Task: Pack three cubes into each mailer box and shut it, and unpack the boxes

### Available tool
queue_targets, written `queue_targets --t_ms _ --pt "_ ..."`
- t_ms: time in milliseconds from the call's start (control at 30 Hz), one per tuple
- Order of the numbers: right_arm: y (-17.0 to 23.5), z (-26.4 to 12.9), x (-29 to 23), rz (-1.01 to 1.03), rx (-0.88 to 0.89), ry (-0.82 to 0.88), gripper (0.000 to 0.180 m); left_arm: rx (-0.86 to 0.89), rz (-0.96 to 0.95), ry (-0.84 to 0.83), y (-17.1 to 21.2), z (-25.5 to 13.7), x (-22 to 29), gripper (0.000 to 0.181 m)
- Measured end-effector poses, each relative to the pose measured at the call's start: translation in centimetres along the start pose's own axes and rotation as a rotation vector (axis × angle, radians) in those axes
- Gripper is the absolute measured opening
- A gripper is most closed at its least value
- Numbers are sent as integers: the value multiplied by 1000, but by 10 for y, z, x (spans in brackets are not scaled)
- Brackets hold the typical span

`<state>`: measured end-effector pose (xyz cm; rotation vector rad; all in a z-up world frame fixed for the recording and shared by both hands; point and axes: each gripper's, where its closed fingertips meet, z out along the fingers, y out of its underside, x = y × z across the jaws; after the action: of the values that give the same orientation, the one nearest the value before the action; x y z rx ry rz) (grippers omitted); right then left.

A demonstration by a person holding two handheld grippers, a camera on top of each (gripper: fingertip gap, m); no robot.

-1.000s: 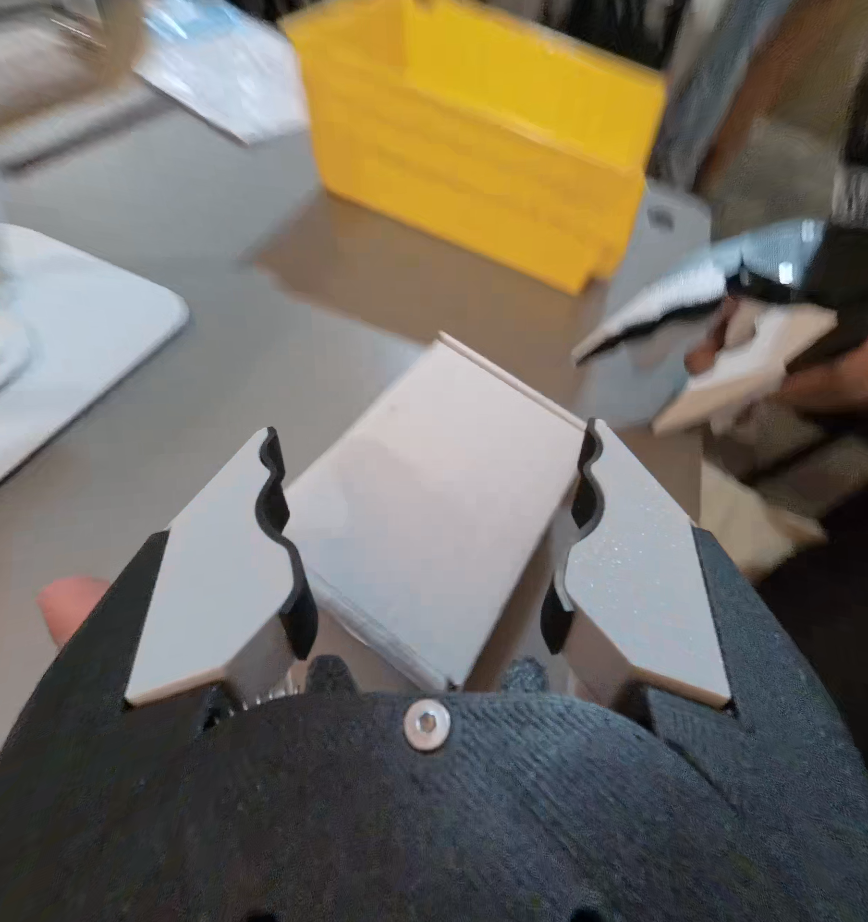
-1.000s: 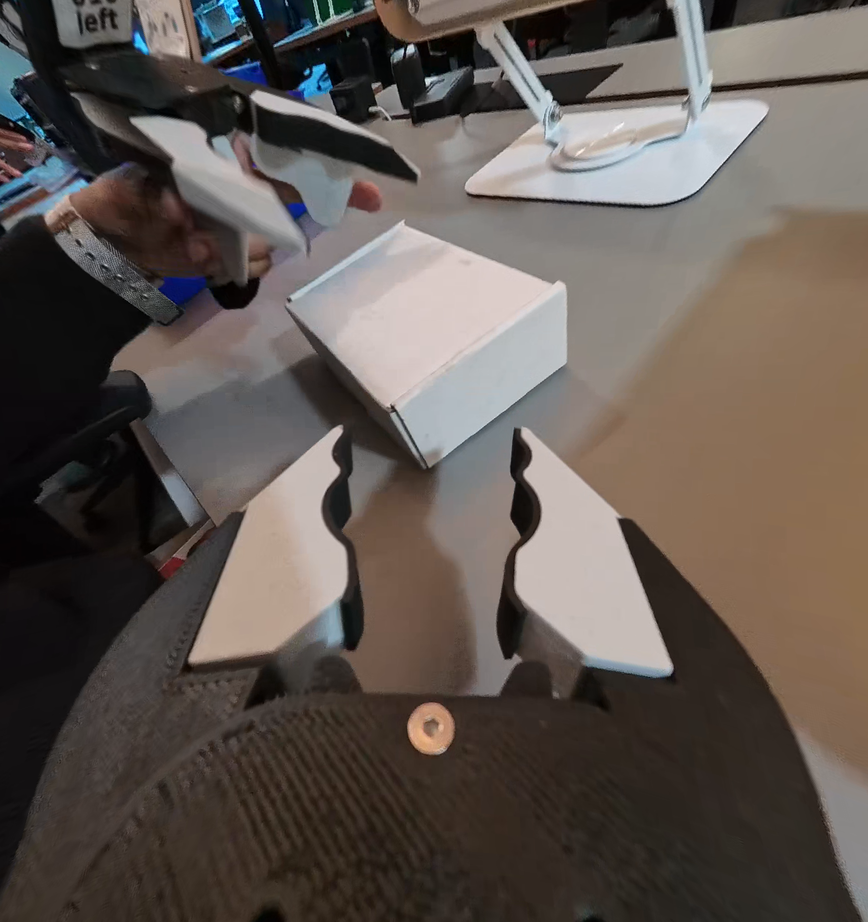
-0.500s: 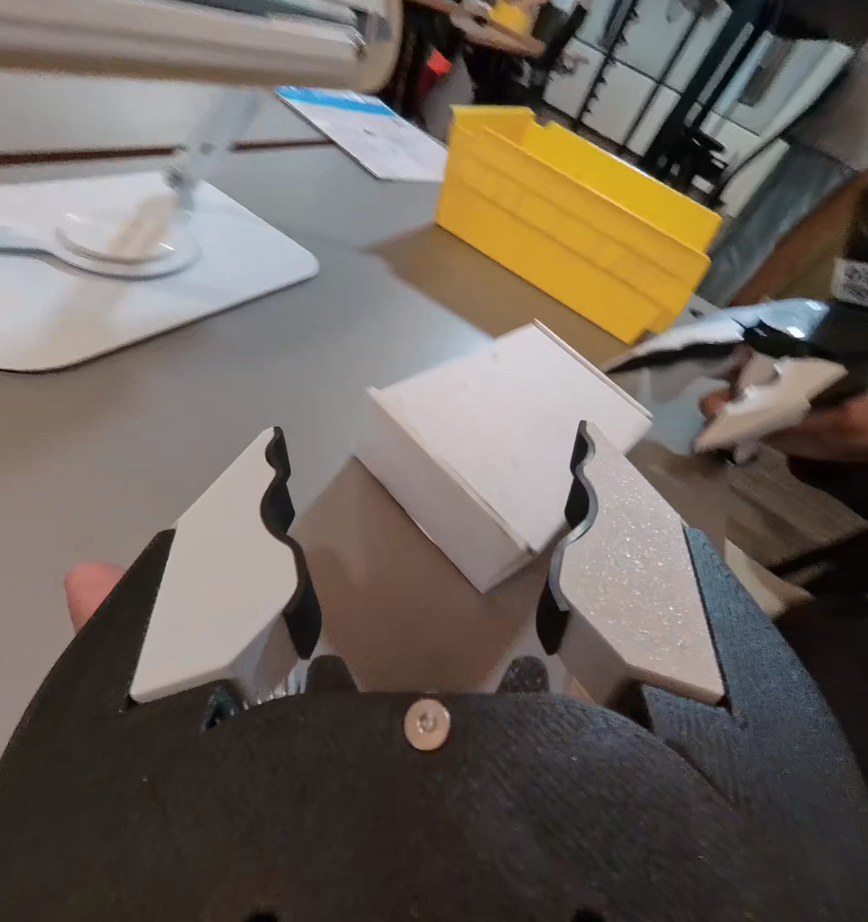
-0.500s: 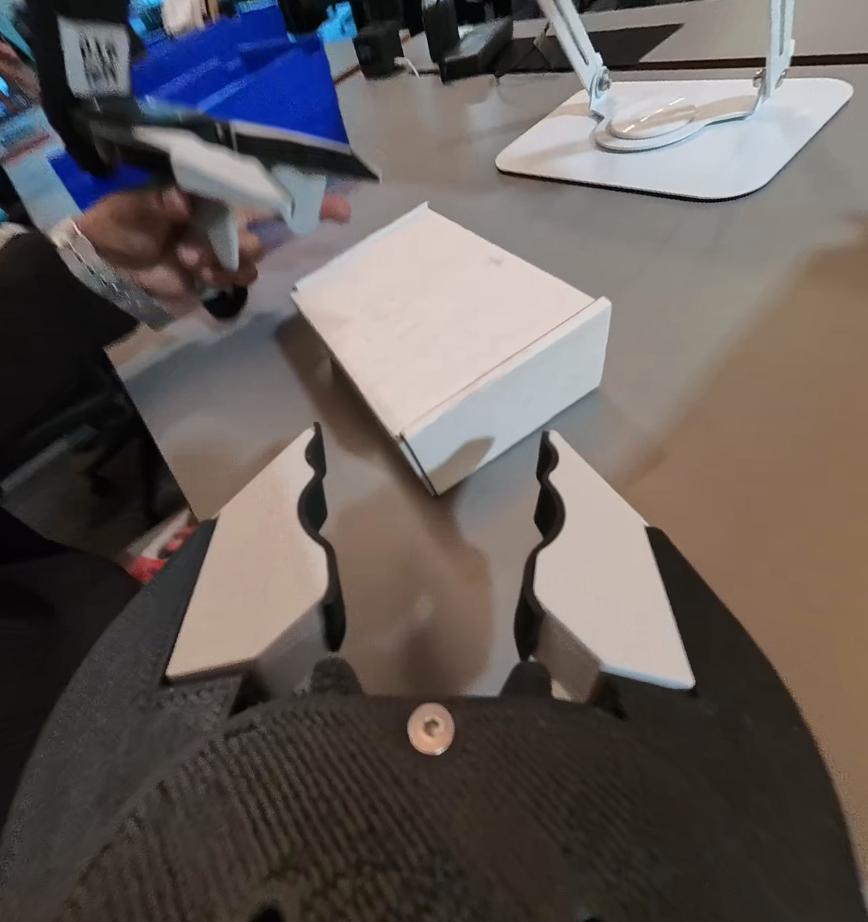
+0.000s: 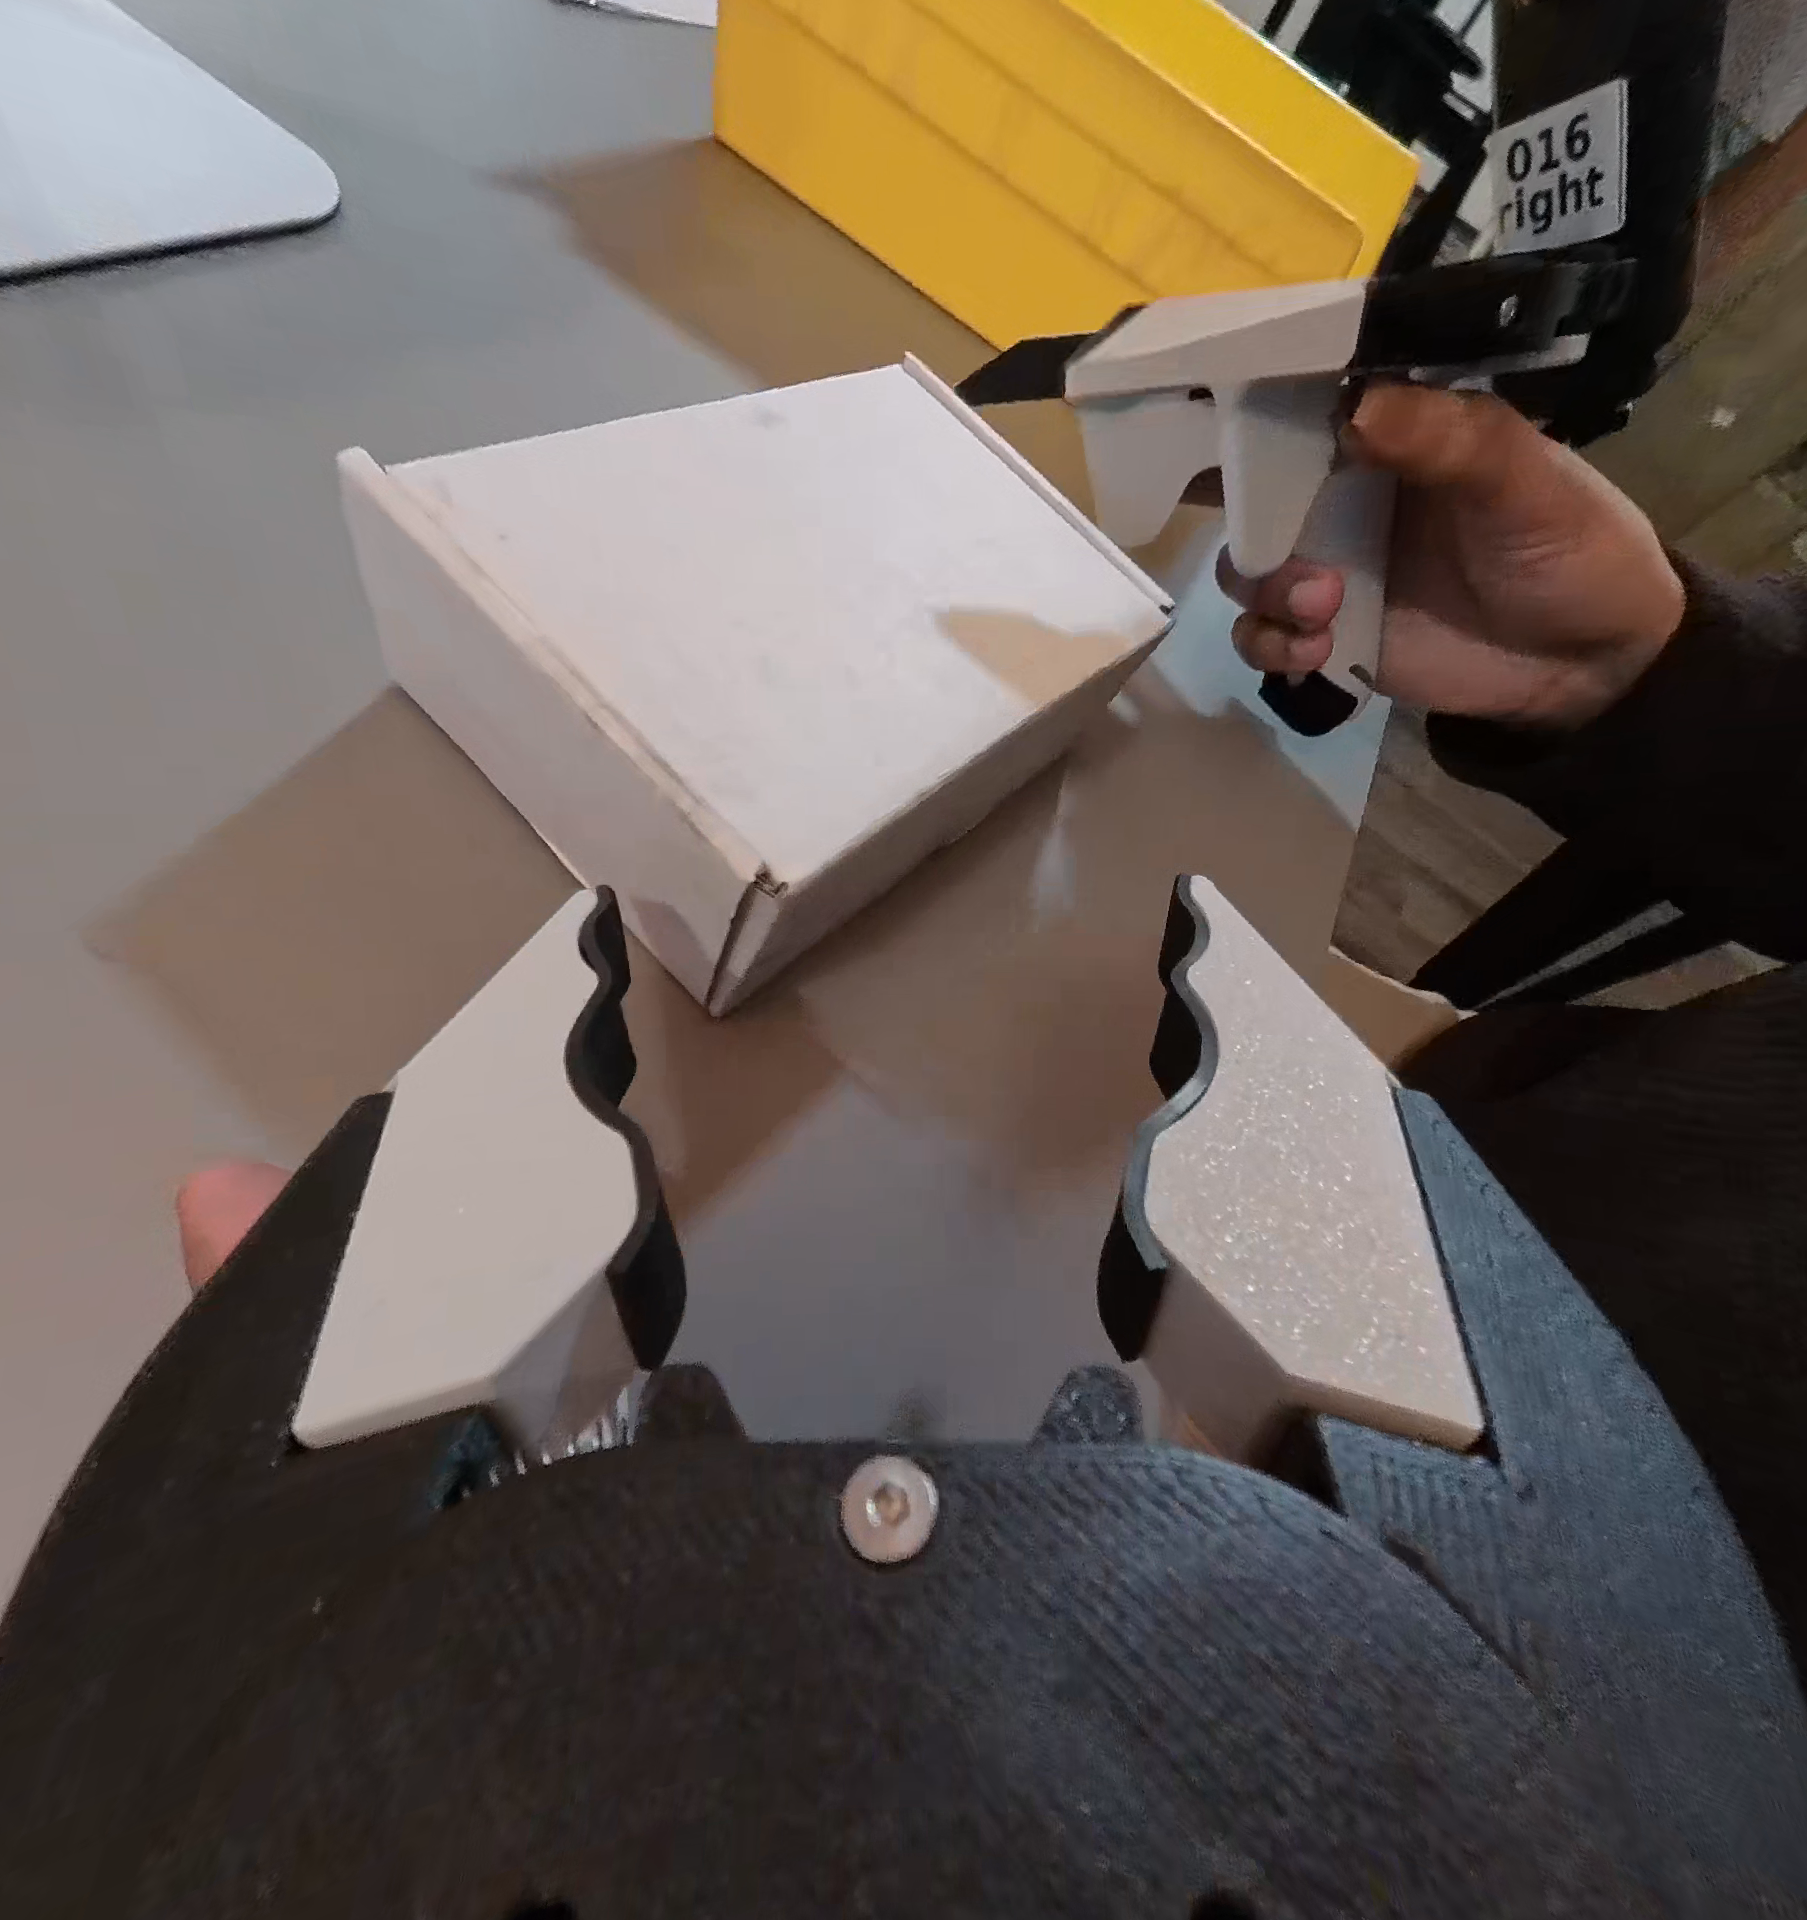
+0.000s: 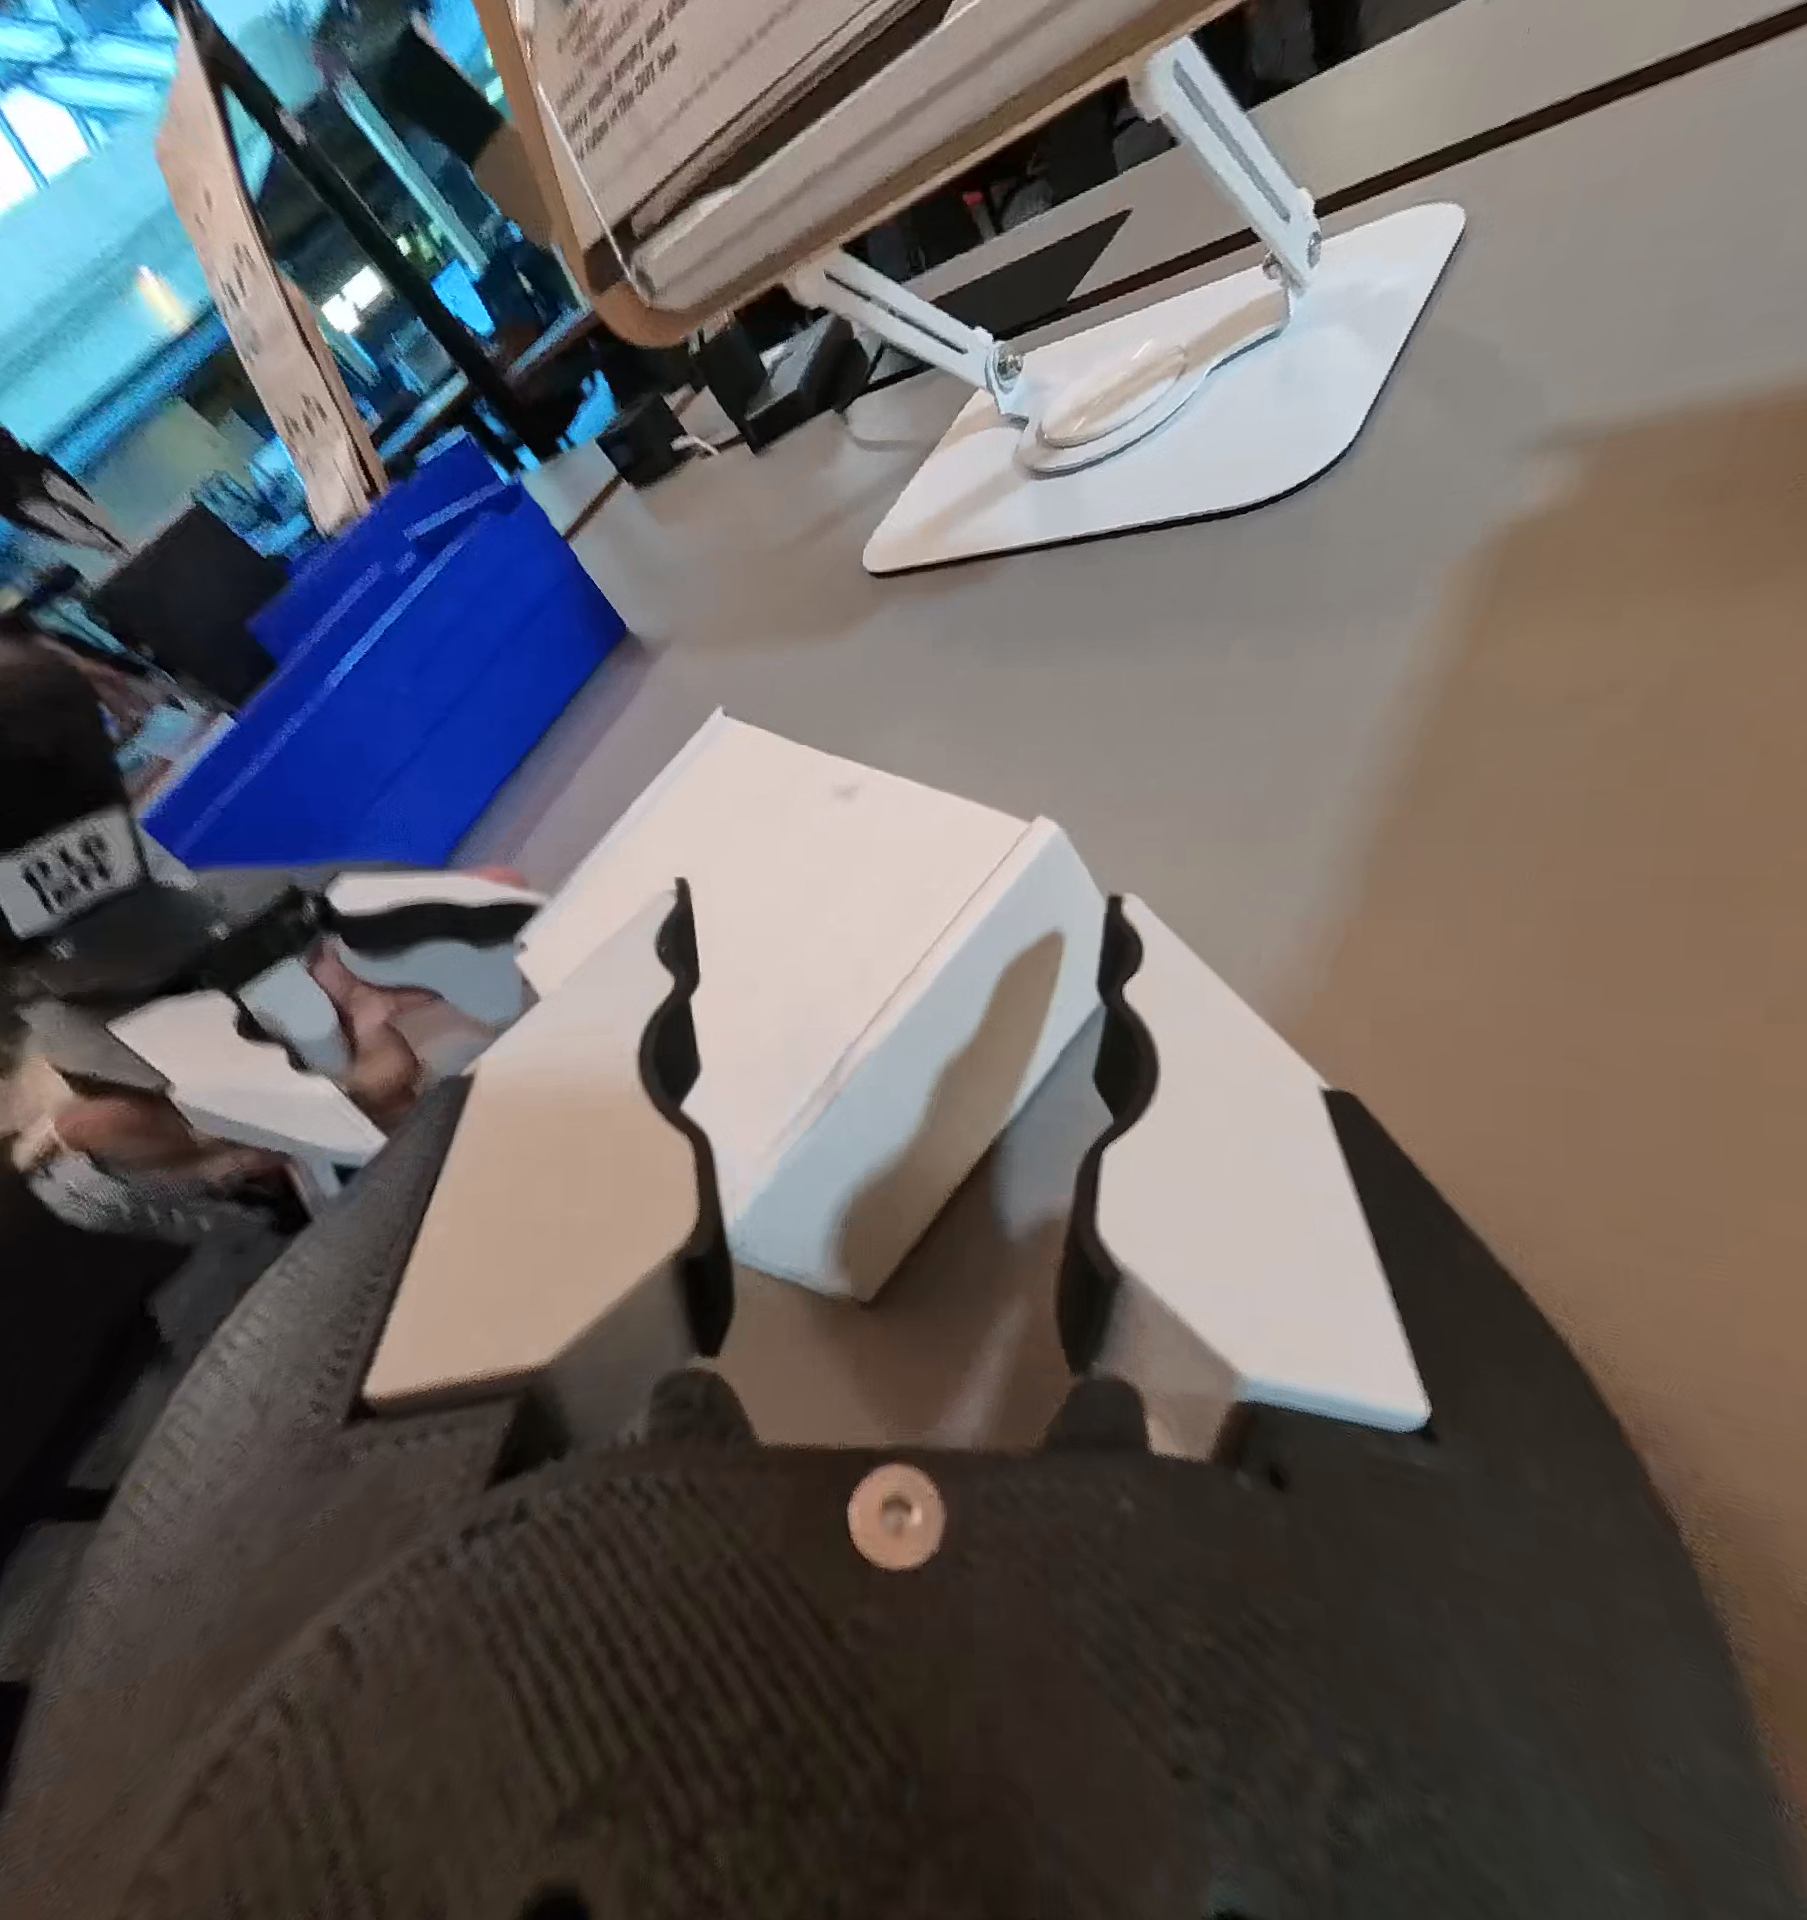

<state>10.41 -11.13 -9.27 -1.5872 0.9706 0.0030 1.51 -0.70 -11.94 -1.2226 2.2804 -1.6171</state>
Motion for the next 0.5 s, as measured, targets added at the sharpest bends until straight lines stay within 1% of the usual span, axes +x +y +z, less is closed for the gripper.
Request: queue_targets --t_ms 67,133,233,333,400,433,500 --pt "-4 4 -2 55 27 -23 77 -4 -22 -22 2 2 1 102" --pt "-16 6 -9 34 76 -50 77 2 -46 -51 2 3 -1 100" --pt "-34 4 -35 -171 136 -114 78 9 -101 -9 4 5 6 101" --pt "-24 11 -57 -459 72 -120 80 30 -128 20 3 4 10 100" --pt "-10 17 -62 -634 8 -82 77 36 -130 39 3 3 14 95" --pt "-7 19 -59 -693 -3 -30 76 37 -129 53 4 2 16 91" --pt "-15 16 -52 -706 40 47 74 41 -133 61 4 1 18 88"
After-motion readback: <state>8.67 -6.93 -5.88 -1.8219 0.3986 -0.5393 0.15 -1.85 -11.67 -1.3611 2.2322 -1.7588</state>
